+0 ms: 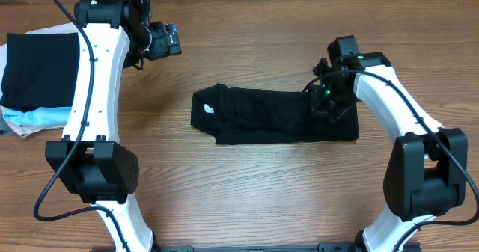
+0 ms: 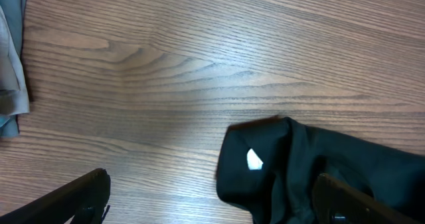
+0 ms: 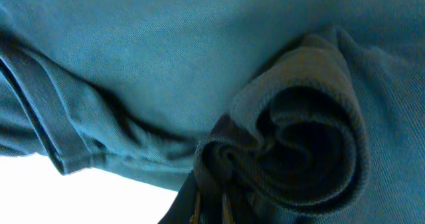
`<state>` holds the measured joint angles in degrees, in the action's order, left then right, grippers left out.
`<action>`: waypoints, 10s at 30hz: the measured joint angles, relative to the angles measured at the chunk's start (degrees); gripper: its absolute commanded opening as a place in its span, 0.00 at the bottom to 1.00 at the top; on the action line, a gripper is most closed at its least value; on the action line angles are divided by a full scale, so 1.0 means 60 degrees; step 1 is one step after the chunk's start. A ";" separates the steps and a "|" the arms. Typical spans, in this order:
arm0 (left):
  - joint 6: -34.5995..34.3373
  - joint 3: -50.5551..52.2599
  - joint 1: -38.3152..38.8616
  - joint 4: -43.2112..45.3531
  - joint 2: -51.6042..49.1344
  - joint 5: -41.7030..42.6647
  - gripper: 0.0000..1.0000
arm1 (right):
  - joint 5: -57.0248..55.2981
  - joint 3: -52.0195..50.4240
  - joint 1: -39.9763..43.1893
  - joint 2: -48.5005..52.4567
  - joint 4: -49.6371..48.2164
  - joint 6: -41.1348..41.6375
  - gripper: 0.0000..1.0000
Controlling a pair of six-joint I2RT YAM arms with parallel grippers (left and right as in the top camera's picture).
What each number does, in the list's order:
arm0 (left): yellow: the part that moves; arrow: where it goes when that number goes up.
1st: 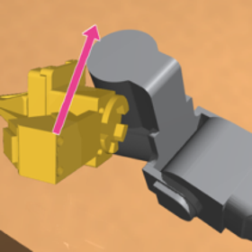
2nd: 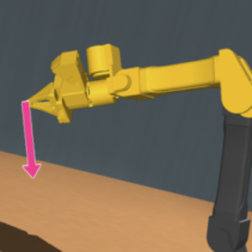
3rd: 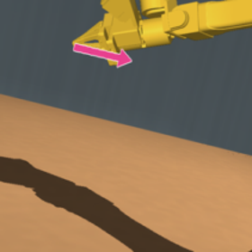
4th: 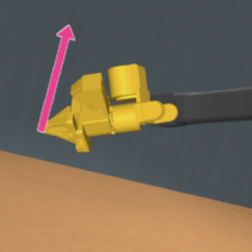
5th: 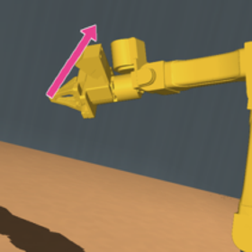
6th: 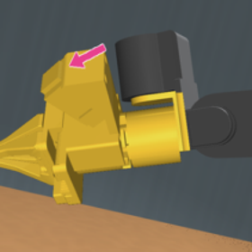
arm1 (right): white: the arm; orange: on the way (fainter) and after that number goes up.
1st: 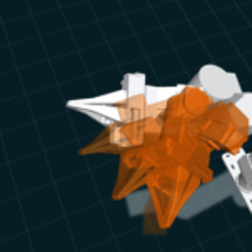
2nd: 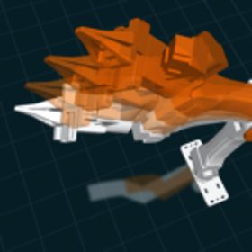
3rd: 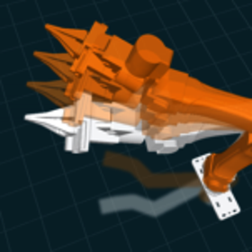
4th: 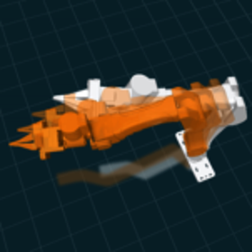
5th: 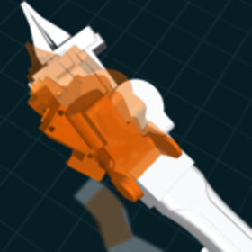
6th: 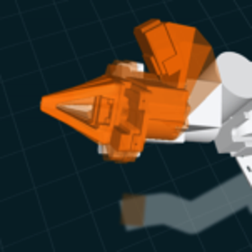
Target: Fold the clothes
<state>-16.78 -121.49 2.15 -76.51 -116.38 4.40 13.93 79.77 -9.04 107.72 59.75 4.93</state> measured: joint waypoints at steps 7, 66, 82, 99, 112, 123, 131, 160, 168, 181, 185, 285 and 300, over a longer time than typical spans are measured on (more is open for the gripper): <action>0.0000 0.0000 0.0000 -0.0004 0.0004 0.0000 1.00 | 0.0022 -0.0022 -0.0204 0.0000 -0.0353 0.0470 0.34; 0.0000 0.0000 0.0000 -0.0004 0.0004 0.0000 1.00 | 0.1486 0.0233 0.0364 0.0000 -0.1038 0.1468 0.04; 0.0000 0.0000 0.0000 -0.0004 0.0000 0.0000 1.00 | 0.0659 0.0222 0.0353 0.0714 -0.1563 0.2845 0.04; 0.0000 0.0000 0.0000 -0.0004 0.0004 0.0000 1.00 | 0.2237 0.0244 -0.0248 0.1858 -0.2091 0.2080 0.11; 0.0000 0.0000 0.0000 -0.0004 0.0004 0.0000 1.00 | 0.2284 0.2809 0.1745 0.1166 0.1698 0.0262 0.49; 0.0000 0.0000 0.0000 -0.0007 0.0000 -0.0007 1.00 | 0.0484 0.1508 0.3446 0.0769 0.1770 -0.1297 0.52; 0.0000 0.0000 0.0000 -0.0004 0.0004 -0.0004 1.00 | 0.0270 -0.0761 0.3446 0.0769 -0.0823 -0.1683 0.52; 0.0000 0.0000 0.0000 -0.0004 0.0000 -0.0004 1.00 | 0.1468 -0.1894 0.3887 0.0525 -0.2284 -0.1574 0.47; 0.0000 0.0000 0.0000 -0.0004 0.0004 -0.0004 1.00 | 0.1807 -0.1942 0.3748 0.0546 -0.2346 -0.1537 0.50; 0.0000 0.0000 0.0000 -0.0004 0.0004 -0.0004 1.00 | 0.1887 -0.1967 0.3690 0.0576 -0.2575 -0.1519 0.04; 0.0000 0.0000 0.0000 -0.0004 0.0000 -0.0004 1.00 | 0.1851 -0.1825 0.3869 0.0579 -0.2178 -0.1508 0.04; 0.0000 0.0000 0.0000 -0.0004 0.0000 -0.0029 1.00 | 0.4353 -0.0608 -0.0386 0.0663 -0.1249 0.0310 0.04; 0.0000 0.0000 0.0000 -0.0007 0.0004 -0.0029 1.00 | 0.5552 -0.2011 -0.0907 0.0667 -0.3136 0.1668 0.04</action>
<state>-16.78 -121.49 2.15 -76.55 -116.36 4.23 47.24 67.70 -14.48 111.72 40.93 14.94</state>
